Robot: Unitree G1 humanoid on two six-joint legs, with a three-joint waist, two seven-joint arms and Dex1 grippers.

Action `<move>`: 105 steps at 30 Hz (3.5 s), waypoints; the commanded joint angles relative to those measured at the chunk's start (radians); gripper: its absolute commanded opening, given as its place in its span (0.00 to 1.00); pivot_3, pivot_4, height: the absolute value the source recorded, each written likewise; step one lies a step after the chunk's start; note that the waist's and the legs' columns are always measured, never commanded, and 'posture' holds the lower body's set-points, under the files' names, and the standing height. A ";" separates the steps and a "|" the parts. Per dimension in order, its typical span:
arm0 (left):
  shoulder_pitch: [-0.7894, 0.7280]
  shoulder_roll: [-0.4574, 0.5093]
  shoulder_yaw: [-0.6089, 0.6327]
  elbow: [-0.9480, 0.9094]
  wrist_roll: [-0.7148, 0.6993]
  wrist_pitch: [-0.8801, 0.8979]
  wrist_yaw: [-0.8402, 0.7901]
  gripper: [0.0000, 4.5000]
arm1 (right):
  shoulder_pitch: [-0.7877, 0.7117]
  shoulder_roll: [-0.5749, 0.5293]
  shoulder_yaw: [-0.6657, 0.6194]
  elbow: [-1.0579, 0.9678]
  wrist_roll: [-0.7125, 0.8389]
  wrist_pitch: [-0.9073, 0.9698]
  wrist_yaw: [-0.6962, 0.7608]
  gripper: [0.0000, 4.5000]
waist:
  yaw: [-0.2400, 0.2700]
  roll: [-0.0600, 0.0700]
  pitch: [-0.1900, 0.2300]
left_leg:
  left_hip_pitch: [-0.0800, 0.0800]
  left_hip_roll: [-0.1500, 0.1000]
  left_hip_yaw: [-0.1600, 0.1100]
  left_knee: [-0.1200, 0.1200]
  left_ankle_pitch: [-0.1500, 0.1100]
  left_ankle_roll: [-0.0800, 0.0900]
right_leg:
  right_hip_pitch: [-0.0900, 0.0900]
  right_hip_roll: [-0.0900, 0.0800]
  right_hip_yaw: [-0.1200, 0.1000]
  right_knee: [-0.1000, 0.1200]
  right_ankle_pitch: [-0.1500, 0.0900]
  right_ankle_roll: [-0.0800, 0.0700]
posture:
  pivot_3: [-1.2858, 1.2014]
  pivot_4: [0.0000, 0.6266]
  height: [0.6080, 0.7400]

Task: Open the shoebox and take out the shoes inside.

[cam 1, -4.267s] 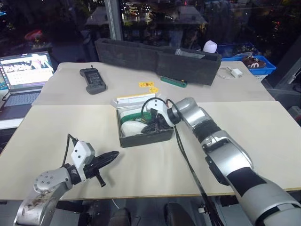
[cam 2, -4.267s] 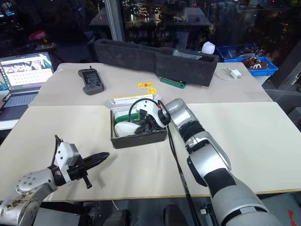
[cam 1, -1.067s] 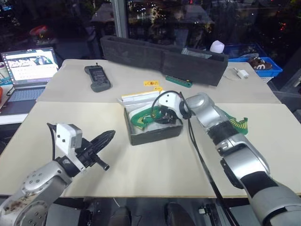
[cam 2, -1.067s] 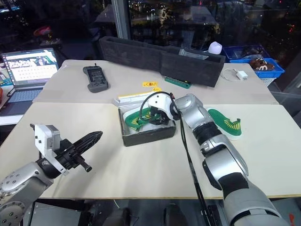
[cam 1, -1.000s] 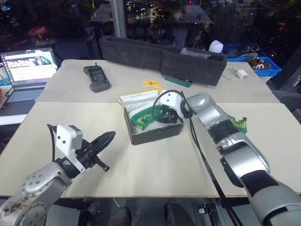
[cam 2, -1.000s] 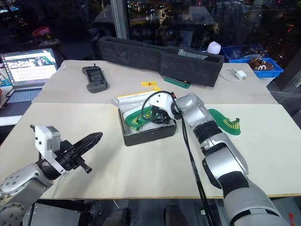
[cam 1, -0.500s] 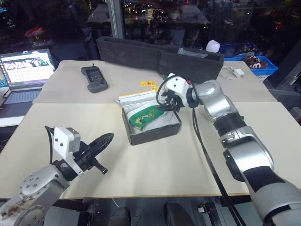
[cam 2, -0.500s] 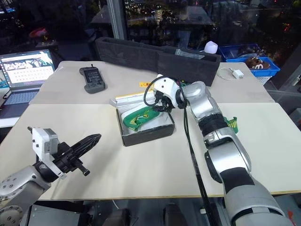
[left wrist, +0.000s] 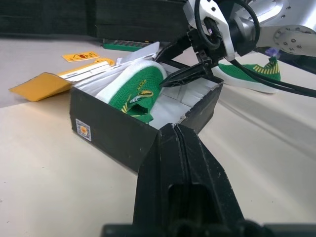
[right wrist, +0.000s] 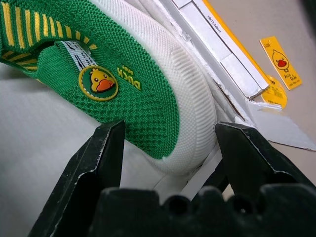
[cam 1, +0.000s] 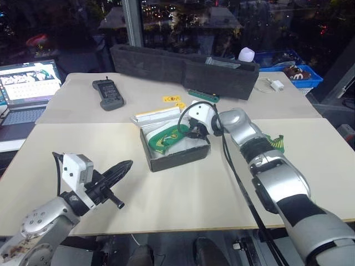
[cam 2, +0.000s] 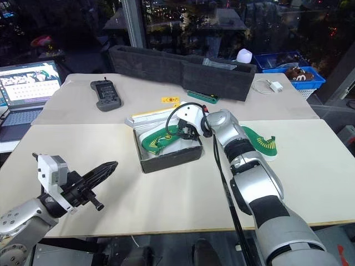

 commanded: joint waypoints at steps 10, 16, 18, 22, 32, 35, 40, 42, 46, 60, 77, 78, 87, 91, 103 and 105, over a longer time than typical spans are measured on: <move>0.018 -0.024 0.003 0.013 0.049 -0.068 -0.043 0.00 | 0.039 0.011 -0.011 -0.084 0.004 0.032 0.013 0.00 | -0.012 0.000 0.000 | 0.001 0.000 0.000 0.000 0.000 0.000 | 0.000 0.000 0.000 0.000 0.000 0.000 | 0.52 0.24 0.81; 0.009 -0.023 0.007 0.009 0.047 -0.057 -0.043 0.00 | 0.047 0.011 -0.020 -0.133 0.022 0.040 0.025 0.00 | -0.012 0.000 0.000 | 0.000 0.000 0.000 0.000 0.000 0.000 | 0.000 0.000 0.000 0.000 0.000 0.000 | 0.52 0.24 0.81; 0.003 -0.019 0.010 0.010 0.043 -0.053 -0.042 0.00 | 0.049 0.006 -0.028 -0.167 0.032 0.050 0.032 0.00 | -0.012 0.000 0.000 | 0.000 0.000 0.000 0.000 0.000 0.000 | 0.000 0.000 0.000 0.000 0.000 0.000 | 0.52 0.24 0.81; -0.003 -0.015 0.010 0.010 0.040 -0.046 -0.041 0.00 | 0.047 -0.017 -0.062 -0.302 0.080 0.128 0.095 0.00 | -0.009 0.001 0.001 | -0.001 0.000 0.000 0.000 0.000 0.000 | 0.000 0.000 0.000 0.000 0.000 0.000 | 0.52 0.24 0.81; -0.013 -0.019 -0.011 0.043 0.064 -0.059 -0.062 0.00 | 0.016 -0.076 -0.141 -0.497 0.159 0.278 0.106 0.00 | 0.002 0.002 0.001 | -0.006 0.000 0.000 0.000 0.000 0.000 | -0.004 0.000 0.000 0.000 -0.001 0.000 | 0.52 0.24 0.81; -0.019 -0.022 -0.020 0.052 0.070 -0.062 -0.068 0.00 | 0.018 -0.072 -0.151 -0.505 0.166 0.296 0.097 0.00 | 0.002 0.002 0.001 | -0.005 0.000 0.000 0.000 0.000 0.000 | -0.004 0.000 0.000 0.000 -0.001 0.001 | 0.52 0.24 0.81; -0.018 -0.025 -0.026 0.052 0.080 -0.065 -0.076 0.00 | 0.021 -0.091 -0.197 -0.566 0.217 0.398 0.074 0.00 | 0.003 0.002 0.001 | -0.006 0.000 0.000 0.000 0.000 0.000 | -0.004 0.000 0.000 0.000 -0.001 0.001 | 0.52 0.24 0.81; -0.013 -0.027 -0.034 0.039 0.086 -0.068 -0.077 0.00 | 0.045 -0.140 -0.253 -0.642 0.243 0.534 0.051 0.00 | 0.006 0.002 0.002 | -0.006 0.000 0.000 0.000 0.000 0.000 | -0.004 0.000 0.000 0.000 -0.001 0.001 | 0.52 0.24 0.81; -0.037 -0.038 -0.045 0.000 0.056 -0.049 -0.043 0.00 | 0.165 -0.258 -0.369 -0.865 0.342 0.870 0.044 0.00 | 0.045 0.002 0.002 | -0.009 -0.001 -0.001 0.000 0.000 0.000 | -0.005 -0.002 -0.001 -0.002 0.001 -0.003 | 0.52 0.24 0.81; -0.100 0.028 -0.051 -0.049 -0.020 -0.056 -0.129 0.00 | 0.494 -0.566 -0.696 -1.008 0.568 1.620 -0.018 0.00 | 0.037 0.005 0.003 | -0.006 -0.001 0.001 0.000 0.000 0.001 | -0.002 -0.002 0.000 -0.004 -0.002 0.001 | 0.52 0.24 0.81; -0.007 0.028 -0.072 -0.015 0.073 -0.184 -0.305 0.00 | 0.604 -0.733 -0.432 -0.816 0.576 1.366 0.012 0.00 | 0.030 0.005 0.004 | -0.006 -0.002 0.003 0.002 0.000 0.001 | -0.002 -0.002 0.004 -0.006 -0.005 -0.003 | 0.52 0.24 0.81; 0.001 0.026 -0.073 -0.018 0.076 -0.190 -0.308 0.00 | 0.593 -0.734 -0.420 -0.793 0.570 1.355 0.006 0.00 | 0.027 0.005 0.004 | -0.006 -0.002 0.003 0.002 0.000 0.001 | -0.002 -0.002 0.004 -0.006 -0.005 -0.003 | 0.52 0.24 0.81; 0.017 0.024 -0.078 -0.005 0.096 -0.219 -0.316 0.00 | 0.521 -0.735 -0.367 -0.723 0.538 1.260 -0.043 0.55 | 0.021 0.005 0.004 | -0.005 -0.003 0.003 0.002 0.000 0.001 | -0.001 -0.002 0.005 -0.005 -0.004 -0.003 | 0.52 0.24 0.81; 0.012 0.025 -0.077 0.004 0.100 -0.220 -0.318 0.00 | 0.516 -0.766 -0.335 -0.744 0.522 1.202 -0.013 0.61 | 0.021 0.005 0.004 | -0.006 -0.002 0.003 0.002 0.000 0.001 | -0.001 -0.002 0.005 -0.005 -0.004 -0.003 | 0.52 0.24 0.81; -0.080 -0.031 -0.013 0.120 0.109 -0.152 -0.110 0.00 | 0.592 -0.878 -0.603 -1.170 0.764 1.117 0.212 0.61 | 0.019 0.008 0.005 | -0.005 -0.001 0.003 0.002 0.000 0.001 | -0.002 -0.001 0.004 -0.004 -0.004 -0.002 | 0.52 0.24 0.81; -0.098 -0.065 -0.012 0.124 0.119 -0.134 -0.030 0.00 | 0.705 -0.825 -0.726 -1.318 0.808 1.117 0.192 0.61 | 0.026 0.006 0.004 | -0.005 -0.002 0.002 0.002 -0.001 0.001 | -0.001 -0.001 0.004 -0.005 -0.001 0.004 | 0.52 0.24 0.81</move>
